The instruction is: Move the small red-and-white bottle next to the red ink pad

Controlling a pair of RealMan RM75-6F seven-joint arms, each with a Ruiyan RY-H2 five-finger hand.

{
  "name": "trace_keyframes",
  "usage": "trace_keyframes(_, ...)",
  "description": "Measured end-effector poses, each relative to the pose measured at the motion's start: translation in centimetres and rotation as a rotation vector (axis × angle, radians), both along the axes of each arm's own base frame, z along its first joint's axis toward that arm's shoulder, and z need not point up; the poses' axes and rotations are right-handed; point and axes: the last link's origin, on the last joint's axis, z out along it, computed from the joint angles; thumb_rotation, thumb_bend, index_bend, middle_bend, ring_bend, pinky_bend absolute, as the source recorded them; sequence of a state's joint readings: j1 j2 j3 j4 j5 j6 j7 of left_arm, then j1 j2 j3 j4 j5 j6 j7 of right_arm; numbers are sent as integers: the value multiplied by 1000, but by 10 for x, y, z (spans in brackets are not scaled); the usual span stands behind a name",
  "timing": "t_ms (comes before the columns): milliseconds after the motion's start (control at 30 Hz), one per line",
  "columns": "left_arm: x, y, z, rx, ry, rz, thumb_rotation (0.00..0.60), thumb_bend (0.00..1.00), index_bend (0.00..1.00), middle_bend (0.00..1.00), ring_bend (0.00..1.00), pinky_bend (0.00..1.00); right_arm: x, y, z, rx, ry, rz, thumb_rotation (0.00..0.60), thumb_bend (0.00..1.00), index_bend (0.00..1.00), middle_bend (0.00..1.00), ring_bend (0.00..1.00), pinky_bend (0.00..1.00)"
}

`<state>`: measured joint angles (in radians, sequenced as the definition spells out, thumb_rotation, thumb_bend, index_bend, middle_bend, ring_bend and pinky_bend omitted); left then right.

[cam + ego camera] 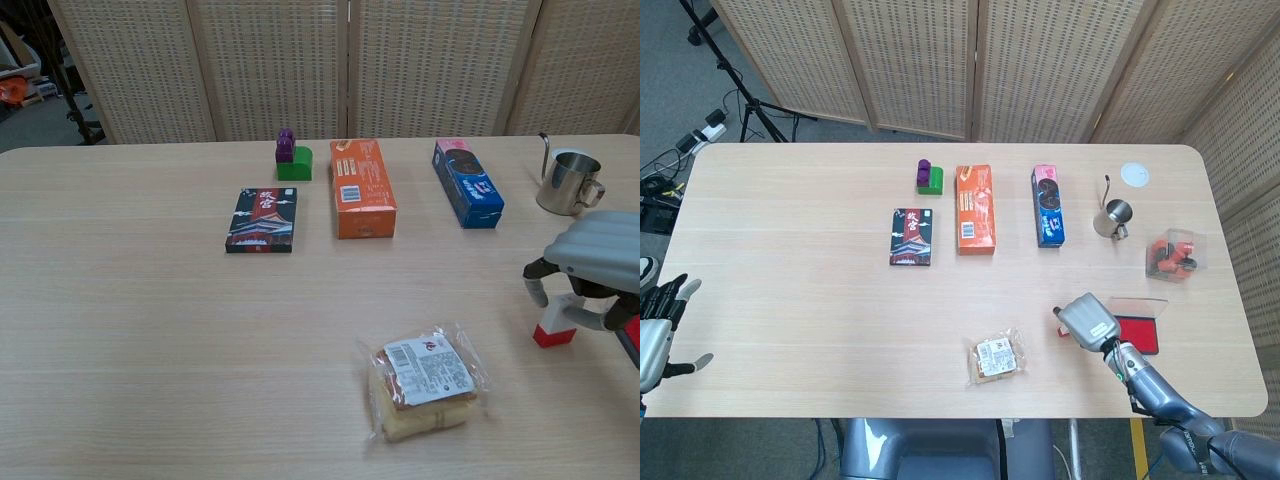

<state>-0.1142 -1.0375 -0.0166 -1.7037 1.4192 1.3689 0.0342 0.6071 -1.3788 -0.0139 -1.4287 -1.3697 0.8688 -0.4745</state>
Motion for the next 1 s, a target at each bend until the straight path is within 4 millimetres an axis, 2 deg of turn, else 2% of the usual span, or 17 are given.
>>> trace_keyframes(633, 1, -1, -1, -2, 0, -4, 600, 0, 0, 0, 0, 0, -7, 9, 9, 10, 6, 3, 600, 517, 294, 988, 1000, 1000)
trace_keyframes(867, 2, -2, 1, 5, -8, -8, 600, 0, 0, 0, 0, 0, -3, 15, 17, 0, -7, 26, 600, 517, 275, 981, 1000, 1000)
trace_keyframes(933, 3, -3, 3, 11, -13, -12, 600, 0, 0, 0, 0, 0, 1, 19, 24, -7, -20, 38, 600, 517, 270, 957, 998, 1000)
trace_keyframes(1000, 3, -4, 5, 15, -18, -17, 600, 0, 0, 0, 0, 0, 4, 24, 32, -18, -38, 50, 600, 491, 261, 876, 940, 1000)
